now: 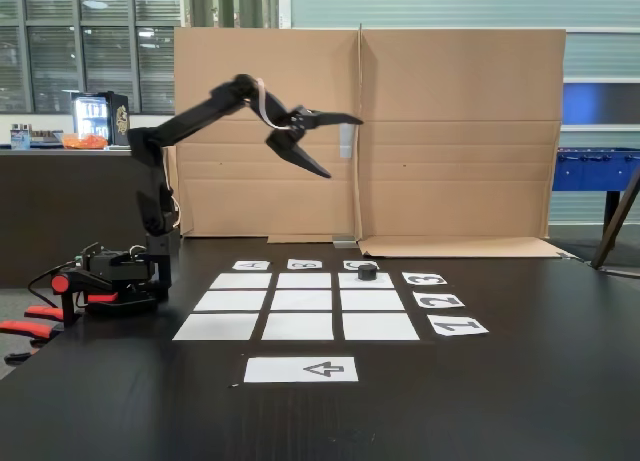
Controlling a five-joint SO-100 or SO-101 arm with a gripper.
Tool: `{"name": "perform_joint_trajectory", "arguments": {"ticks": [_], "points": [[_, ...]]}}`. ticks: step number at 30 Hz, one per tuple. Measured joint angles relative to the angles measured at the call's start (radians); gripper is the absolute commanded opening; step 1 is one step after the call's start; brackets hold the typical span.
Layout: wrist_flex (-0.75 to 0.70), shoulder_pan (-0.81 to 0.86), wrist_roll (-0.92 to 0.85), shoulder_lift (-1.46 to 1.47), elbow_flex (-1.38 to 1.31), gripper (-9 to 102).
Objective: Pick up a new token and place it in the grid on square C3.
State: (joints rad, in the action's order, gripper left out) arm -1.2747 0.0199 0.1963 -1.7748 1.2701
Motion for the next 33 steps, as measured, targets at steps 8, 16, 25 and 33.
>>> {"name": "perform_joint_trajectory", "arguments": {"ticks": [8, 16, 25, 33], "points": [[0.077, 0.268, -0.117, -0.250, 0.170, 38], [0.219, 0.571, -0.222, -0.466, 0.379, 15], [0.387, 0.819, -0.288, -0.644, 0.612, 5], [0.485, 0.992, -0.290, -0.818, 0.865, 0]]}}
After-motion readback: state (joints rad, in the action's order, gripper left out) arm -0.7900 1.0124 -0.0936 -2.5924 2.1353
